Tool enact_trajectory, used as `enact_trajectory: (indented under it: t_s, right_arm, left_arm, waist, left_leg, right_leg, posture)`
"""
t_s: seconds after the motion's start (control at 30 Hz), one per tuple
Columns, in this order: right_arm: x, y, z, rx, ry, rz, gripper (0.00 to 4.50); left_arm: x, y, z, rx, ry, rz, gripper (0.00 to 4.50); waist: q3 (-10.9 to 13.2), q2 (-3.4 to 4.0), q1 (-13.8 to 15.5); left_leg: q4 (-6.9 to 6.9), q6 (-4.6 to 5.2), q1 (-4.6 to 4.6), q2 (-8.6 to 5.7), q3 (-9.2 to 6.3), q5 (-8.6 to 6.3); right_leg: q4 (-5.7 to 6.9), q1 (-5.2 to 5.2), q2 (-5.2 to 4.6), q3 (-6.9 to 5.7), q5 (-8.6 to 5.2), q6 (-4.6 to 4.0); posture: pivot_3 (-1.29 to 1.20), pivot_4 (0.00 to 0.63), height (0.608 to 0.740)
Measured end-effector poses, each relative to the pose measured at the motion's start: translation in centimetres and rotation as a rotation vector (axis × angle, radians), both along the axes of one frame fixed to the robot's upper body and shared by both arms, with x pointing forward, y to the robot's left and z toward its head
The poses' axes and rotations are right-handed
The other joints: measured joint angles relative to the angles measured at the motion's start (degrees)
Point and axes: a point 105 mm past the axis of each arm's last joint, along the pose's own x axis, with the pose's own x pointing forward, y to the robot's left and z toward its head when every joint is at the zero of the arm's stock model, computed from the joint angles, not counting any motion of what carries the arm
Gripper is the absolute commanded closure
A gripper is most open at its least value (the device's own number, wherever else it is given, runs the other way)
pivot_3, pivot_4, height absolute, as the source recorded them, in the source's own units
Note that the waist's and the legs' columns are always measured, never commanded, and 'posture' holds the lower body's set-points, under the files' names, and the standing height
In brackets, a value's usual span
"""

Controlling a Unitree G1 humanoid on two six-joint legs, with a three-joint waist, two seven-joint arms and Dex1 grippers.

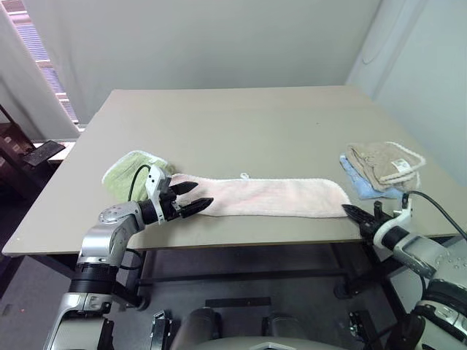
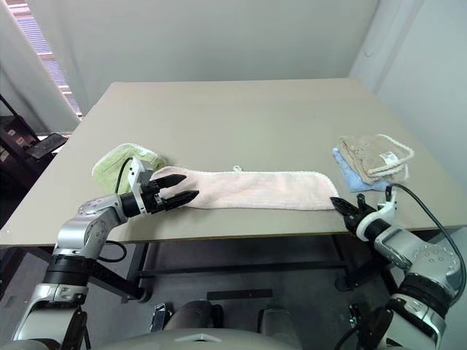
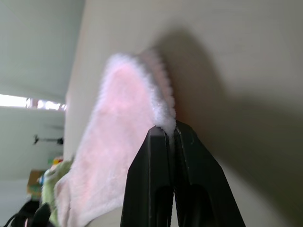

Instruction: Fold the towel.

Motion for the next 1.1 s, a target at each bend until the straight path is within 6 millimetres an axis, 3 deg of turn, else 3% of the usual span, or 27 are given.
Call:
enact_trajectory:
  t_s: [0.17, 0.3, 0.4, 0.53, 0.73, 0.93, 1.1]
  right_arm:
    - [-1.1, -3.3, 2.3, -0.078, -0.048, -0.04, 4.49]
    - [-1.2, -5.0, 4.4, -0.13, -0.099, -0.056, 4.49]
    - [-0.9, -5.2, 7.3, -0.189, -0.173, -0.009, 4.49]
    - [-0.1, -2.0, 9.8, -0.226, -0.26, 0.162, 4.49]
    - [-0.6, 6.8, 12.5, -0.293, -0.41, 0.561, 4.49]
    - [1.0, 11.8, 12.6, -0.273, -0.466, 0.71, 4.49]
    - [2.0, 14.6, 10.8, -0.294, -0.421, 0.79, 4.49]
  left_arm:
    - [0.2, 0.1, 0.2, -0.001, -0.007, 0.004, 0.0]
    - [0.3, 0.2, 0.0, 0.001, -0.004, 0.01, 0.0]
    - [0.3, 0.1, -0.1, 0.0, -0.006, 0.013, 0.0]
    - [0.3, 0.0, -0.2, -0.005, -0.003, 0.013, 0.0]
    - [0.3, 0.1, -0.3, -0.004, -0.003, 0.013, 0.0]
    - [0.4, 0.2, -0.3, -0.002, -0.006, 0.023, 0.0]
    - [0.4, 0.3, -0.3, 0.0, -0.007, 0.033, 0.0]
  waist:
    - [-0.07, 0.2, -0.06]
    - [-0.06, 0.26, -0.06]
    - [-0.04, 0.33, -0.08]
    - [-0.04, 0.33, -0.15]
    - [-0.03, 0.33, -0.08]
    - [-0.02, 0.31, -0.04]
    - [-0.03, 0.32, -0.09]
  left_leg:
    - [-0.05, 0.17, -0.18, 0.07, 0.03, 0.09]
    - [-0.03, 0.19, -0.18, 0.11, 0.07, 0.09]
    - [0.0, 0.14, -0.19, 0.12, 0.09, 0.04]
    - [0.01, 0.1, -0.16, 0.18, 0.09, 0.02]
    - [0.01, 0.17, -0.17, 0.22, 0.09, 0.06]
    - [0.06, 0.05, -0.3, 0.21, 0.1, -0.02]
    - [0.06, 0.06, -0.63, 0.21, 0.1, 0.0]
  right_leg:
    - [0.03, -0.14, 0.09, 0.0, -0.07, 0.1]
    - [0.03, -0.13, 0.11, 0.0, -0.07, 0.1]
    - [0.03, -0.11, 0.09, 0.0, -0.07, 0.1]
    - [0.07, -0.12, 0.09, -0.03, -0.07, 0.1]
    - [0.06, -0.15, 0.11, -0.03, -0.07, 0.1]
    - [0.01, -0.23, 0.06, -0.03, -0.06, 0.09]
    - [0.06, -0.62, 0.06, -0.03, -0.05, 0.09]
  posture:
    - [0.0, 0.0, 0.737]
    - [0.0, 0.0, 0.737]
    - [0.0, 0.0, 0.737]
    - [0.0, 0.0, 0.737]
    - [0.0, 0.0, 0.737]
    - [0.0, 0.0, 0.737]
    - [0.0, 0.0, 0.737]
